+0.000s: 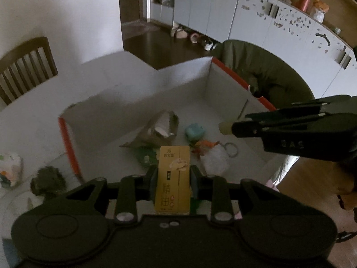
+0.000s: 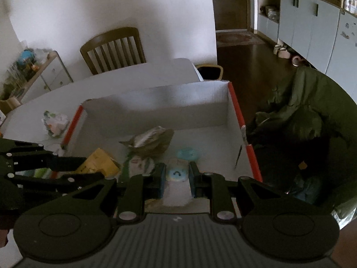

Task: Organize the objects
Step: 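Carry the yellow box with the left gripper while the right carries the soap into the shoebox, then open the right gripper releasing the soap while the left lowers the yellow box into the box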

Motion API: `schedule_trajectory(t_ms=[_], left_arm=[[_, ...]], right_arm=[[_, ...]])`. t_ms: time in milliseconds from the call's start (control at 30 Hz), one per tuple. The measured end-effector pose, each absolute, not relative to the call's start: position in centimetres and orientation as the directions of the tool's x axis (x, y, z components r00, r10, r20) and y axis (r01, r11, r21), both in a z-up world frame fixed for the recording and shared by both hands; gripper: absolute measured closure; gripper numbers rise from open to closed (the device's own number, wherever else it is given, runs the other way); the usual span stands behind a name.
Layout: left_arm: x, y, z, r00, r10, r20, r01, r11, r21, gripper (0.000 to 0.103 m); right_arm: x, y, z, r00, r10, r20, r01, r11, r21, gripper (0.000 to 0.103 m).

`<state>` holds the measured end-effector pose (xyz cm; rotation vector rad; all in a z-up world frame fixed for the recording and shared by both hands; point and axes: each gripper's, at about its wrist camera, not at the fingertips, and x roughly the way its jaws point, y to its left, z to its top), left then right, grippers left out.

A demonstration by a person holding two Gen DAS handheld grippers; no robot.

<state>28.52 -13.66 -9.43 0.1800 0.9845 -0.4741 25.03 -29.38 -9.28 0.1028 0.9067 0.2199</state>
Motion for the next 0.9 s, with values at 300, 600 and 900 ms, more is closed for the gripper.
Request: schedule_trajectory(t_ms=[300,600,900], left_arm=[[30.2,-15.8,-11.9,0.39,-0.284,-0.876,0.474,0.877,-0.073,0.075],[30.8,-16.6,-13.4,0.339,-0.279,-0.899,0.488,0.868,-0.085,0.074],[31.2,-16.4,-14.0,0.304,-0.27,-0.914,0.474,0.875,-0.101,0.072]], right_arm=[[28.1,-29.2,-12.3,0.552,0.22,-0.805,-0.17,0.974,0.149,0.083],[28.6,-28.5,-14.4,0.492,0.204,-0.846,-0.198,0.973,0.119,0.082],[28.1,-28.6,-14.2,0.473,0.219,-0.853,-0.217,0.968,0.128,0.081]])
